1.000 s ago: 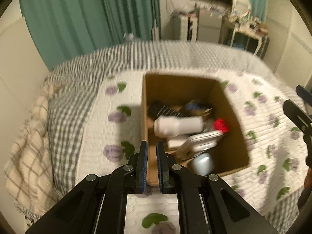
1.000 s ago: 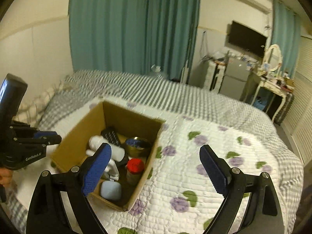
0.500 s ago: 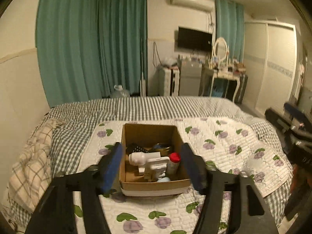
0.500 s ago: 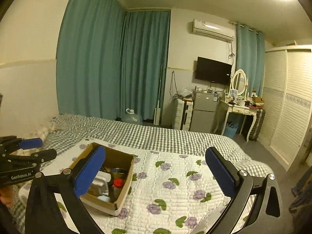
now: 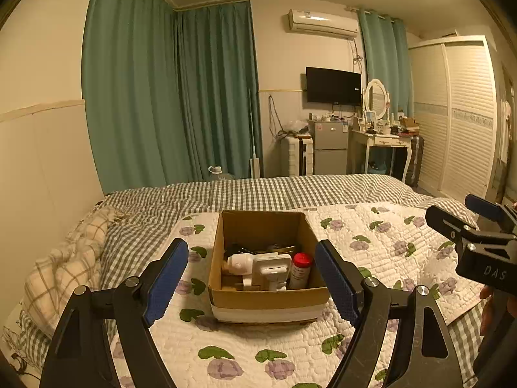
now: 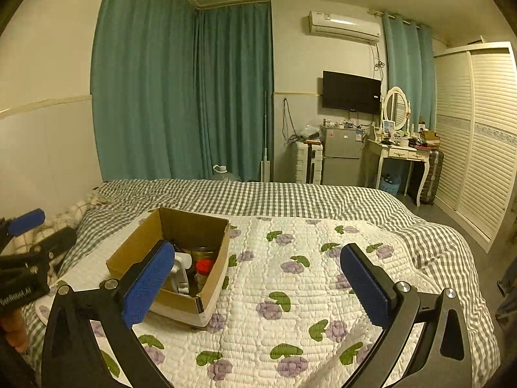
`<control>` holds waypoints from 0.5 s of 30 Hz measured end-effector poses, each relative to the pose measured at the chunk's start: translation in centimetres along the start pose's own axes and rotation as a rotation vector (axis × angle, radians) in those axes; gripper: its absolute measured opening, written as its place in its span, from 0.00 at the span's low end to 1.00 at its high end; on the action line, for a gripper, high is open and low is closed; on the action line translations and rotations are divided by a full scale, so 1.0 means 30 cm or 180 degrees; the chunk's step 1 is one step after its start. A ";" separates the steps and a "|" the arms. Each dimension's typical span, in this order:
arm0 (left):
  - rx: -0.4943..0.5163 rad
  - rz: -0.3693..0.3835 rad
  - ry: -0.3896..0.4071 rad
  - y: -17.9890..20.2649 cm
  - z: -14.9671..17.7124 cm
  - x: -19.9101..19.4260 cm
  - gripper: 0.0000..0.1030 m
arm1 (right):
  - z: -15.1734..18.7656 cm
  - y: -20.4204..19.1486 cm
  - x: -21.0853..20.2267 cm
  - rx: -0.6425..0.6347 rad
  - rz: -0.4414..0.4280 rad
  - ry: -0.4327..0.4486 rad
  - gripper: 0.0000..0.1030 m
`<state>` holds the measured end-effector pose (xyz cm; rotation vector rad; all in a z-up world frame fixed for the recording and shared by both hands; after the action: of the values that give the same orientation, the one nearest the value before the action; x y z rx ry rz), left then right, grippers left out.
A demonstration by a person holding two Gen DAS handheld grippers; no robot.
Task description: Organize rigid objects
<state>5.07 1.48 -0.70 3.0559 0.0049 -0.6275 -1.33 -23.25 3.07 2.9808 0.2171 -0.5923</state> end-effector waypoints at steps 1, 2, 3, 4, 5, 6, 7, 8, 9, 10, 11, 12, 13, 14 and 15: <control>0.0009 -0.0013 0.0013 0.002 -0.001 -0.002 0.82 | 0.001 0.003 -0.002 0.0012 -0.0006 -0.0004 1.00; 0.0012 -0.0021 0.0023 0.003 -0.002 -0.005 0.82 | 0.001 0.006 -0.004 0.0022 -0.0014 -0.0007 1.00; 0.0000 -0.0020 0.0029 0.004 -0.001 -0.009 0.82 | 0.001 0.005 -0.006 0.0024 -0.0022 -0.0005 1.00; -0.0012 -0.0017 0.0029 0.004 -0.001 -0.009 0.82 | 0.001 0.006 -0.006 0.0027 -0.0019 -0.0003 1.00; -0.0027 -0.0015 0.0026 0.002 -0.001 -0.011 0.82 | 0.001 0.006 -0.006 0.0027 -0.0019 -0.0003 1.00; -0.0037 -0.0020 0.0020 0.000 0.000 -0.012 0.82 | 0.002 0.005 -0.006 0.0023 -0.0029 -0.0005 1.00; -0.0040 -0.0029 0.0018 -0.002 0.001 -0.011 0.82 | 0.002 0.006 -0.008 0.0025 -0.0035 -0.0009 1.00; -0.0040 -0.0034 0.0020 -0.003 0.001 -0.011 0.82 | 0.002 0.004 -0.009 0.0030 -0.0036 -0.0013 1.00; -0.0042 -0.0038 0.0025 -0.004 0.002 -0.012 0.82 | 0.003 0.002 -0.009 0.0033 -0.0041 -0.0016 1.00; -0.0048 -0.0036 0.0029 -0.005 0.002 -0.013 0.82 | 0.002 0.000 -0.010 0.0037 -0.0041 -0.0017 1.00; -0.0057 -0.0025 0.0031 -0.007 0.003 -0.013 0.82 | 0.003 -0.001 -0.010 0.0038 -0.0044 -0.0019 1.00; -0.0063 -0.0022 0.0026 -0.008 0.004 -0.012 0.82 | 0.003 -0.003 -0.010 0.0036 -0.0052 -0.0025 1.00; -0.0066 -0.0026 0.0023 -0.009 0.005 -0.012 0.82 | 0.002 -0.009 -0.008 0.0037 -0.0050 -0.0027 1.00; -0.0066 -0.0029 0.0024 -0.010 0.005 -0.011 0.82 | 0.002 -0.010 -0.009 0.0038 -0.0050 -0.0025 1.00; -0.0064 -0.0031 0.0030 -0.010 0.006 -0.011 0.82 | 0.003 -0.014 -0.008 0.0035 -0.0054 -0.0027 1.00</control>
<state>4.70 1.78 -0.73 3.0413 0.0260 -0.6099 -1.65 -22.88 3.04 2.9894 0.2394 -0.6097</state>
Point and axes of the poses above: each gripper's, at about its wrist camera, not at the fingertips, and x roughly the way its jaws point, y to its right, z to its underside, the point moved 8 cm from there along x, roughly the way its jaws point, and after that the axes turned 6 degrees about -x, right-handed, at the moved point
